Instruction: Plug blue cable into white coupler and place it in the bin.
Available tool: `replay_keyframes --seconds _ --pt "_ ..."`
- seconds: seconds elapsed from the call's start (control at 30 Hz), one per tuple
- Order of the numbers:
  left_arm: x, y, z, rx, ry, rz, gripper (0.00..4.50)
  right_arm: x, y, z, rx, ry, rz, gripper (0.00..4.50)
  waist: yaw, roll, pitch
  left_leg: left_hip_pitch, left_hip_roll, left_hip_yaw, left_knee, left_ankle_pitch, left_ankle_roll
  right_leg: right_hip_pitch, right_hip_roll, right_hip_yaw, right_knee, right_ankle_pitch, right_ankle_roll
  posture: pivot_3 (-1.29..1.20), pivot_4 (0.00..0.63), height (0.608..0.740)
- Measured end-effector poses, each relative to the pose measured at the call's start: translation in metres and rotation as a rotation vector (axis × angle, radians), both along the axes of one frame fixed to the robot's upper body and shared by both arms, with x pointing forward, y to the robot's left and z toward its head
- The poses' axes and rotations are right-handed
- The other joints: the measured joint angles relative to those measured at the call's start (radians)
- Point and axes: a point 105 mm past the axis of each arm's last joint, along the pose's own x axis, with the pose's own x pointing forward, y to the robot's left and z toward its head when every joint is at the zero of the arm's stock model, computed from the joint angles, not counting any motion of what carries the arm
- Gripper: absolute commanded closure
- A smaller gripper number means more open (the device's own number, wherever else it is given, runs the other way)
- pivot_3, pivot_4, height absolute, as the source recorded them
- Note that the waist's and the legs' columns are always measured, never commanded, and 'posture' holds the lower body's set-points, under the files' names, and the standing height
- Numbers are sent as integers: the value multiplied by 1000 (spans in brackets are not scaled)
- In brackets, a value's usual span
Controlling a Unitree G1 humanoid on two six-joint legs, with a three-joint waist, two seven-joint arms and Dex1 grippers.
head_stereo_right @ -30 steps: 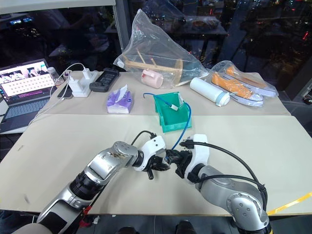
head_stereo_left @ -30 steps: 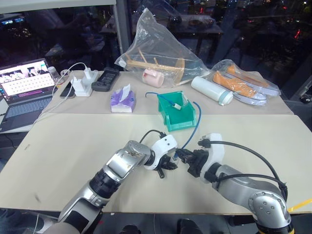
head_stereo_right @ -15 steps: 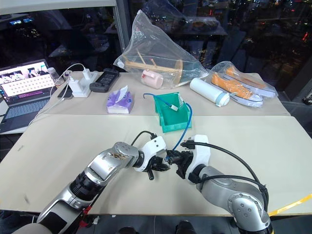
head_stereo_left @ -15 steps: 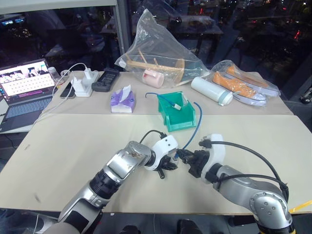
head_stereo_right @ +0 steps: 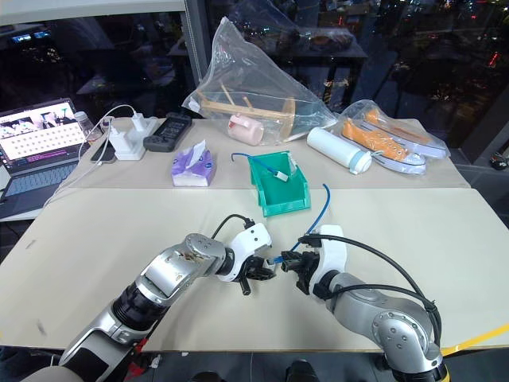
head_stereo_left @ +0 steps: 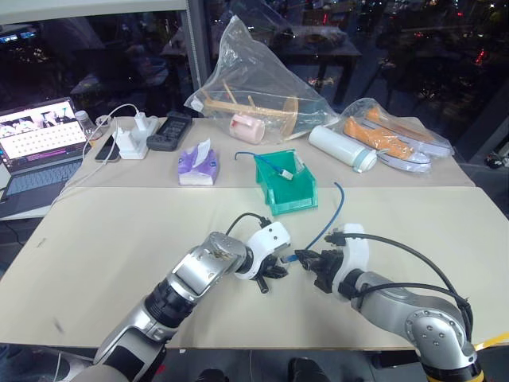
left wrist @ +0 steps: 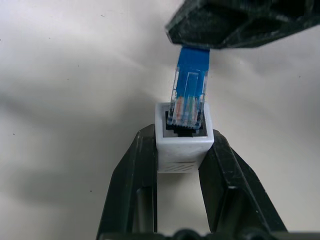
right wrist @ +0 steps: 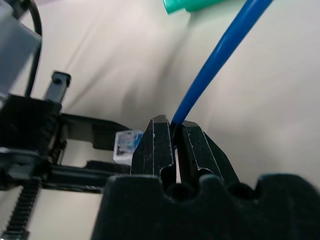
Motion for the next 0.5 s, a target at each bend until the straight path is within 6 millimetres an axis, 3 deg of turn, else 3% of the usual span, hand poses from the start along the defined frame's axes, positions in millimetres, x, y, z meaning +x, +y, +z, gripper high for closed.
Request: replay_keyframes --seconds 0.37,0.5 --pt "-1 -1 1 -10 7 3 3835 1 2 6 -52 -30 2 4500 0 0 0 -1 0 0 0 0 0 -1 0 0 0 0 0 0 150 740" --pt "-1 -2 0 -15 8 4 3835 0 12 13 -53 -57 29 4500 3 0 0 -1 0 0 0 0 0 -1 0 0 0 0 0 0 150 740"
